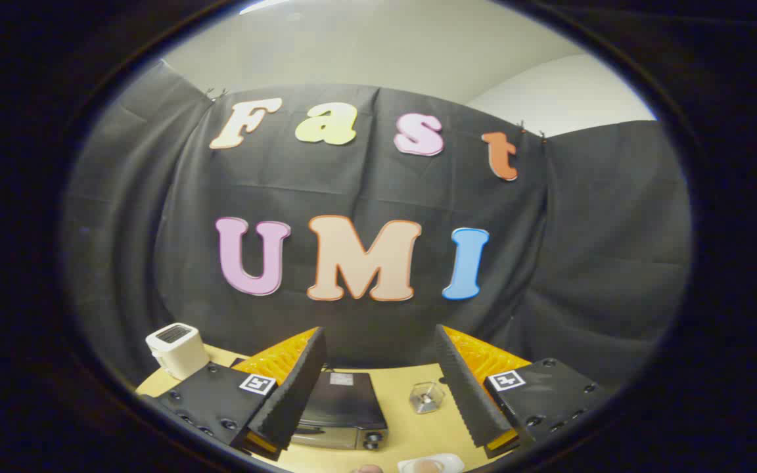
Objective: Open the toaster oven, put the food inside, and close the toaster oven door.
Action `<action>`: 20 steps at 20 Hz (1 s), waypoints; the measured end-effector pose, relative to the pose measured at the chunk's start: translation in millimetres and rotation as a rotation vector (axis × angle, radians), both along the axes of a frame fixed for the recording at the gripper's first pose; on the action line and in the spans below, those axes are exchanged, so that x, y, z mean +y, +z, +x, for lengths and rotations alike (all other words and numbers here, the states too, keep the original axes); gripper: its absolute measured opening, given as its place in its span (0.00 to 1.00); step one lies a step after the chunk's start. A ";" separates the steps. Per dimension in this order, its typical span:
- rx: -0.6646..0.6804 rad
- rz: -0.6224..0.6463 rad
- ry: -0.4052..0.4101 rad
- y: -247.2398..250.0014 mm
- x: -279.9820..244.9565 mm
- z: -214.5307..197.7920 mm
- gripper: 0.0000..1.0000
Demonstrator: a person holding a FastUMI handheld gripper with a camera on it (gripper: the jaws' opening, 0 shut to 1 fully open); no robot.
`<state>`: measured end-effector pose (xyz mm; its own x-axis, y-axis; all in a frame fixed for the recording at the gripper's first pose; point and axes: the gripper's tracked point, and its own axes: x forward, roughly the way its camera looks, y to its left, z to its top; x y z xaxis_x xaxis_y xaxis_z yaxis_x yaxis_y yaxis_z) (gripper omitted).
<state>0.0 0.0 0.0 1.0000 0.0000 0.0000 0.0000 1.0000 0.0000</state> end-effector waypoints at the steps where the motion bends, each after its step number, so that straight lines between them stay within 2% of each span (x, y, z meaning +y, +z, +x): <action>1: 0.002 0.000 0.024 1.6 13.6 1.8 1.00; 5: 0.001 0.034 0.071 6.5 39.5 14.4 1.00; 14: -0.020 0.117 0.065 14.7 41.3 24.1 1.00; 20: 0.002 0.133 0.084 -9.6 53.1 30.1 1.00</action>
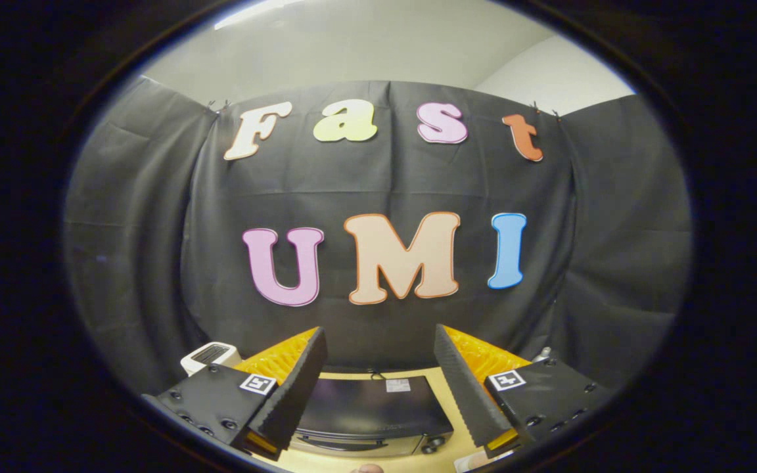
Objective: Open the toaster oven, put the food inside, and close the toaster oven door.
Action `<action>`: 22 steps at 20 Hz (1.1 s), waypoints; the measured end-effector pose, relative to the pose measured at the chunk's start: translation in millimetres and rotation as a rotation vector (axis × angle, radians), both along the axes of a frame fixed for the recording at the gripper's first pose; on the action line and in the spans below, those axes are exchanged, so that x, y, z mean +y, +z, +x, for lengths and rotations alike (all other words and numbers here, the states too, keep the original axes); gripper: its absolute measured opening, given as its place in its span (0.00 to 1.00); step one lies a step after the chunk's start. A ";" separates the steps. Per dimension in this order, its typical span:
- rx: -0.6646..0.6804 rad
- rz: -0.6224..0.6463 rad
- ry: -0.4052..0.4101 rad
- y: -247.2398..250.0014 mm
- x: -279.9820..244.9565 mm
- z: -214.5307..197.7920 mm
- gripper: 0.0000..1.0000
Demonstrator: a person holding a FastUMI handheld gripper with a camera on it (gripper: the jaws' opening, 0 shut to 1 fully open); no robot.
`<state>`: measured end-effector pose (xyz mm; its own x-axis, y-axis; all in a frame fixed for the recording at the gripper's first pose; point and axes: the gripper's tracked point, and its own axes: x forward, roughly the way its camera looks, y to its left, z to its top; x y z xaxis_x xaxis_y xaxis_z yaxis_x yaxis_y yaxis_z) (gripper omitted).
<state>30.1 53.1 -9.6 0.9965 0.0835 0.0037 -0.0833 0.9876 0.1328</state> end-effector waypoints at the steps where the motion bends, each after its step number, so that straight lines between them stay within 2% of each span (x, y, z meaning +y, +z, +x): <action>1: 0.011 0.008 0.008 -8.7 4.4 1.5 1.00; 7: 0.102 0.051 0.054 -68.0 37.1 9.2 1.00; 16: 0.324 0.017 0.067 -188.2 66.0 24.9 1.00; 22: 0.413 -0.011 0.072 -231.6 68.4 23.7 1.00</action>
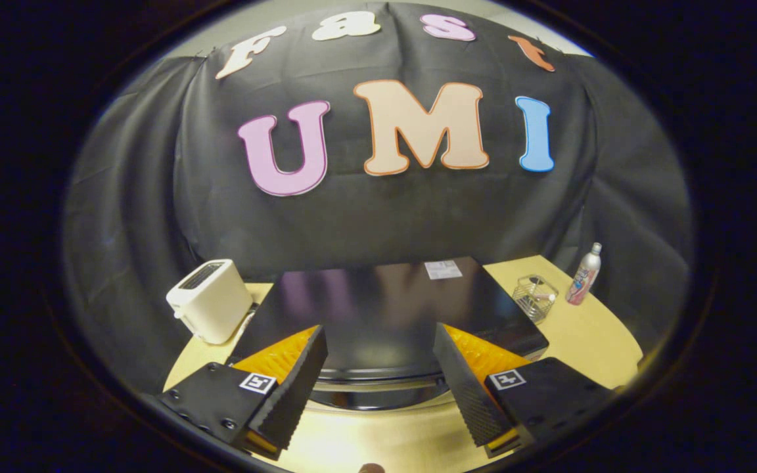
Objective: Open the toaster oven, put the food inside, and close the toaster oven door.
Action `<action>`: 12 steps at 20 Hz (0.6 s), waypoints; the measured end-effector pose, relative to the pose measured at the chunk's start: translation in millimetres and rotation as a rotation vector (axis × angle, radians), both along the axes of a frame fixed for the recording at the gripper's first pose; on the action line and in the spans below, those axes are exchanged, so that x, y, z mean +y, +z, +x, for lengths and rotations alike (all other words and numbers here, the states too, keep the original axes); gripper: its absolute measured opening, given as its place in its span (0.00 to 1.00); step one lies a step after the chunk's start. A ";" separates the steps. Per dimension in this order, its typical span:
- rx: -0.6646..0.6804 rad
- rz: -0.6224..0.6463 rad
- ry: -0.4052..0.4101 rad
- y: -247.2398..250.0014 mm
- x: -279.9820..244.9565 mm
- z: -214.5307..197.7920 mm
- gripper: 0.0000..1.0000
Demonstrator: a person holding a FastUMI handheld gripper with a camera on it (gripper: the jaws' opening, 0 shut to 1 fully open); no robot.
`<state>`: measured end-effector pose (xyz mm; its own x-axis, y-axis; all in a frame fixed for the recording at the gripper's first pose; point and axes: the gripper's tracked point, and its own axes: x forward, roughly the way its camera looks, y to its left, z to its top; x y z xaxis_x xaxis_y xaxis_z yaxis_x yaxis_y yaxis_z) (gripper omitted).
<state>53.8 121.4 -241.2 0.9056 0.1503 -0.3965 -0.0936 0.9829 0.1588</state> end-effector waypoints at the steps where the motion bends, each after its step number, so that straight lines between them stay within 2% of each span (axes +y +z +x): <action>1: 0.011 -0.005 -0.004 -5.4 -1.5 -1.7 1.00; 5: 0.064 -0.013 -0.009 -27.4 -4.6 -8.5 1.00; 12: 0.057 0.001 0.000 -29.6 -5.5 -12.6 1.00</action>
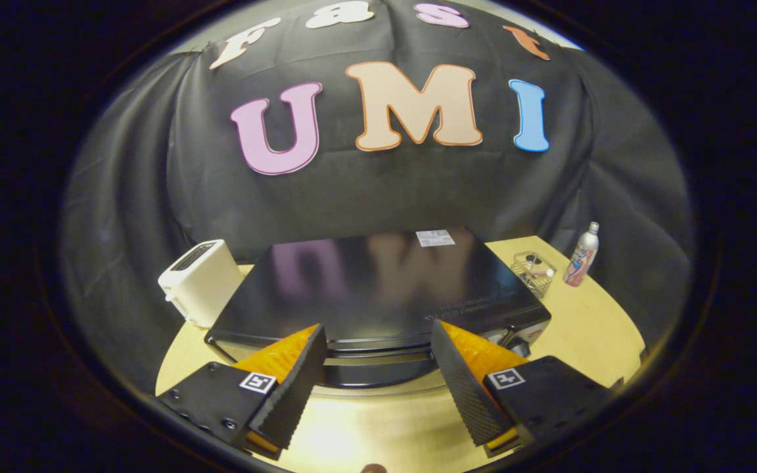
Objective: Open the toaster oven, put the food inside, and close the toaster oven door.
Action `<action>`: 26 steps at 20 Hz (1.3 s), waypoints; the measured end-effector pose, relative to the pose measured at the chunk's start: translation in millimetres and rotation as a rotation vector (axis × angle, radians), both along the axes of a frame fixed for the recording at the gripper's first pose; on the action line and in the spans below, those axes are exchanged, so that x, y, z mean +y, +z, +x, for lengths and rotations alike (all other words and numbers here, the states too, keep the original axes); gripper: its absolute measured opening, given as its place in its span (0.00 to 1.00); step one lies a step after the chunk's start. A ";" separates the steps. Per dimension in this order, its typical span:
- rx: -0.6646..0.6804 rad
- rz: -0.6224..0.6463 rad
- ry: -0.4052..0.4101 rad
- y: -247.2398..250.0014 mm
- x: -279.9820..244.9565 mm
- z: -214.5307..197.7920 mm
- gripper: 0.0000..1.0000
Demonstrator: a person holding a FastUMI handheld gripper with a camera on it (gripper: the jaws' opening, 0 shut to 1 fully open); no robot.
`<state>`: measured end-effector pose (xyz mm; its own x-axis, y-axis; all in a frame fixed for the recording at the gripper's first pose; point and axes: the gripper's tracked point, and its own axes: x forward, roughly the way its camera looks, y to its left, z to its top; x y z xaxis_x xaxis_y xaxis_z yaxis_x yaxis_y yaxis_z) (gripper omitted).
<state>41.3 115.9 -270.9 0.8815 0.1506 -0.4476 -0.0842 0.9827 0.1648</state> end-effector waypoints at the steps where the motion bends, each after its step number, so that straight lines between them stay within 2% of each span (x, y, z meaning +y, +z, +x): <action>1: 0.006 -0.011 -0.003 -1.4 -1.1 -1.2 1.00; 10: 0.045 0.021 0.003 -6.9 -6.2 -32.6 1.00; 19: 0.102 0.027 0.013 -29.0 -13.2 -83.0 1.00; 22: 0.116 -0.062 0.062 -44.8 -14.0 -104.7 1.00; 26: 0.170 -0.046 0.054 -63.7 -15.5 -128.1 1.00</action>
